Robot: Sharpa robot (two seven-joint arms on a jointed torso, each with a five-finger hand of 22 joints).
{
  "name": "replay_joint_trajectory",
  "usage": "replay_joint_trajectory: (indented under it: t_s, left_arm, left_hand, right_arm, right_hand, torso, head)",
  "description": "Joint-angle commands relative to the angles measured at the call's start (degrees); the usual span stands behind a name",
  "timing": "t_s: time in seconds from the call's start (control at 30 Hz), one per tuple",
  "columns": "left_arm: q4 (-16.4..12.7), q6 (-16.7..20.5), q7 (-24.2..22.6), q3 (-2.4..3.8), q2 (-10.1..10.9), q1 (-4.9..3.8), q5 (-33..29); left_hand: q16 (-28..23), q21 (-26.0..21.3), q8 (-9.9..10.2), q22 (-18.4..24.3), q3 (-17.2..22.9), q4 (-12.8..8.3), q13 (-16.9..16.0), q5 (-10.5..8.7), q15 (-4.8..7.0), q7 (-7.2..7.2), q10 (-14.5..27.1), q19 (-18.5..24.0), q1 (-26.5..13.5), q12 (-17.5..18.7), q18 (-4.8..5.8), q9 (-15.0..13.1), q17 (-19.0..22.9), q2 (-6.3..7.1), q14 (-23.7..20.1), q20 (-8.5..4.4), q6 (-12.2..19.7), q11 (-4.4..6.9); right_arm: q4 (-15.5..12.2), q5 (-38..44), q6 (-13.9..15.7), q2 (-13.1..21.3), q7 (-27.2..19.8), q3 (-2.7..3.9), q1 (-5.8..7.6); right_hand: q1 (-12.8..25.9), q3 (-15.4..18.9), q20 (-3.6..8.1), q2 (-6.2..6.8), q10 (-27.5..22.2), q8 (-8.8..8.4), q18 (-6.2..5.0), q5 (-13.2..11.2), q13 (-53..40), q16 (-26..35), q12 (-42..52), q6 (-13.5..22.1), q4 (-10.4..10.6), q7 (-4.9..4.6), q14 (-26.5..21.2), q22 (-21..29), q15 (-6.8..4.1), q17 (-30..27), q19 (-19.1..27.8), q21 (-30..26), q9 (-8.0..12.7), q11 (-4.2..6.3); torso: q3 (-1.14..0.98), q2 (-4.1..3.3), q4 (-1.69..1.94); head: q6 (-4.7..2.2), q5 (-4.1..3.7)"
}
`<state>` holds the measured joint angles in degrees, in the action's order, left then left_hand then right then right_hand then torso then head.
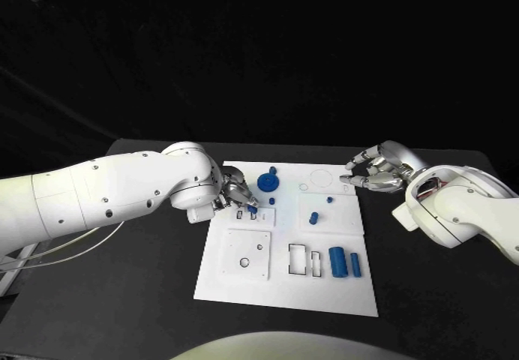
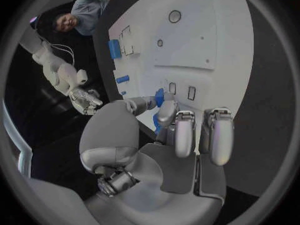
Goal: Assemble the parts on the task board
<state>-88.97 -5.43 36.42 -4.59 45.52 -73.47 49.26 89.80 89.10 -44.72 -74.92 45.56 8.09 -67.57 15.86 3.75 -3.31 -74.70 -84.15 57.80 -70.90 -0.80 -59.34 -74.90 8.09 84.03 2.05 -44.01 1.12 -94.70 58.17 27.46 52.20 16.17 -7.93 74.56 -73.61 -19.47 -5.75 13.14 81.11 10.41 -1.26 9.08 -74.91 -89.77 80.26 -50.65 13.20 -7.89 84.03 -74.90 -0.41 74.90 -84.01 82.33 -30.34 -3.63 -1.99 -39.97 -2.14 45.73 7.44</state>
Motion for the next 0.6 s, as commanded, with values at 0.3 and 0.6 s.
replay_joint_trajectory:
  t_s: [0.3,0.6]
  left_arm:
    - [-0.18,0.55,0.86,-0.44,-1.13,0.71,7.96]
    - [0.52,0.97,0.87,-0.78,-2.35,1.18,8.73]
  left_hand:
    - [0.2,-0.24,-0.7,-13.84,9.57,-10.52,-0.07,2.69,0.57,0.45,-0.61,-4.71,-1.61,-0.39,0.37,-0.98,-15.1,0.03,5.97,0.11,-0.67,0.08]
    - [0.2,-0.24,-0.78,-13.84,9.57,-10.54,0.14,2.85,0.58,0.46,-0.47,-4.71,-1.76,-0.21,0.37,-0.98,-15.1,0.02,5.97,0.11,-0.73,0.08]
  right_arm:
    - [0.01,0.18,-0.97,-0.13,-0.1,-0.03,-0.16]
    - [-0.01,0.18,-1.1,-0.23,-0.02,-0.03,-0.18]
  right_hand:
    - [-0.28,-0.25,0.06,-0.11,-0.08,0.33,-0.78,-0.19,-4.82,-0.23,-0.4,-0.37,0.05,0.0,5.97,-10.27,-0.08,15.1,-1.45,-0.3,-0.1,0.29]
    - [-0.23,-0.28,0.07,-0.14,-0.05,0.35,-0.77,-0.1,-4.86,-0.23,-0.37,-0.37,0.12,0.0,5.97,-10.29,-0.08,15.1,-1.47,-0.27,-0.12,0.28]
  torso:
    - [0.01,-0.09,-0.23]
    - [0.0,-0.18,-0.18]
  head:
    - [-0.09,0.25]
    - [0.04,0.09]
